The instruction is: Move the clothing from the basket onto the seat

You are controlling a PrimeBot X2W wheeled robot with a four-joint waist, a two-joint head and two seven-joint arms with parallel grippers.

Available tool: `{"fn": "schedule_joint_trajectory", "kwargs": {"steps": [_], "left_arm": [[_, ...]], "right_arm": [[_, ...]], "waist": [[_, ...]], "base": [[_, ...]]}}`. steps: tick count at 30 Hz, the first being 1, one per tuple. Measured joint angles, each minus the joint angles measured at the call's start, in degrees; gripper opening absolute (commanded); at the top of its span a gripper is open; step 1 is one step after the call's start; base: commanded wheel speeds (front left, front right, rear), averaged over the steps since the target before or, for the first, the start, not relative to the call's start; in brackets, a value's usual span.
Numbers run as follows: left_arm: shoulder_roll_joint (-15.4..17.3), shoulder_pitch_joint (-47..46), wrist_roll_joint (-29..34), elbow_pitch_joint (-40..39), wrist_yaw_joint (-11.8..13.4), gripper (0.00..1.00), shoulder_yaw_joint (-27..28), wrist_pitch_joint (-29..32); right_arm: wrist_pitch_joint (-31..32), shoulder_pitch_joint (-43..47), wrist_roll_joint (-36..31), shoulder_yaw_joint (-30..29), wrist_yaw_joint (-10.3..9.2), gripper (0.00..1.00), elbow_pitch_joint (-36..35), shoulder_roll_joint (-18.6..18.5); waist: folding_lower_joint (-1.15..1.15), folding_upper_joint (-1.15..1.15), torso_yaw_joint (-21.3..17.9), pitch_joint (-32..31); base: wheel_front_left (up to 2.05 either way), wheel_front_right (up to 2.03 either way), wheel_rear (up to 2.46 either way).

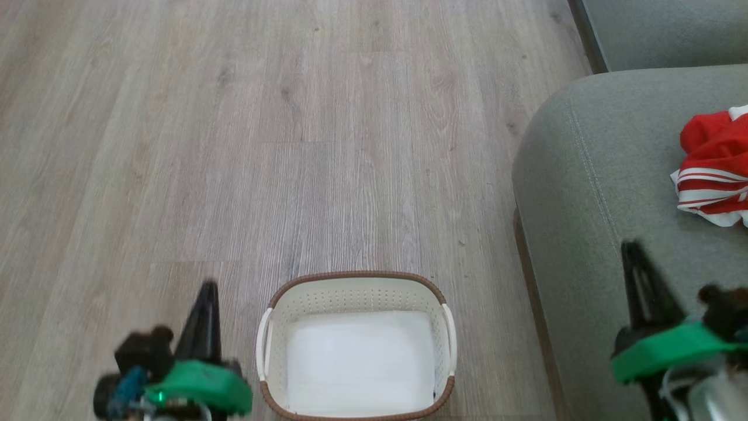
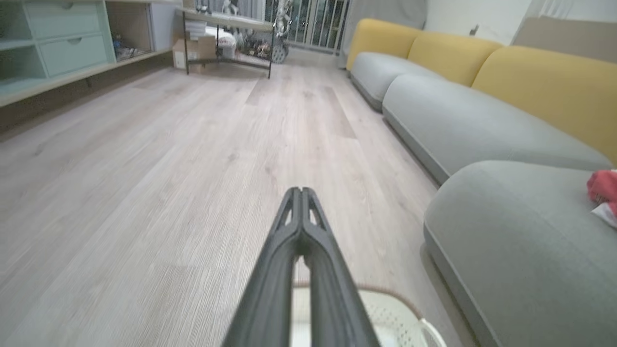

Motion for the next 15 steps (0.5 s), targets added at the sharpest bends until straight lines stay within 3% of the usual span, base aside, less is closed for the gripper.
{"fn": "schedule_joint_trajectory", "kwargs": {"steps": [15], "left_arm": [[-0.03, 1.85, -8.12, 2.29, -0.51, 0.00, 0.47, 2.18]], "right_arm": [[1.90, 2.20, 6.98, -0.08, 0.00, 0.00, 2.33, 1.51]], "waist": [[0.00, 0.00, -0.12, -0.02]], "base": [[0.00, 0.00, 0.00]]}}
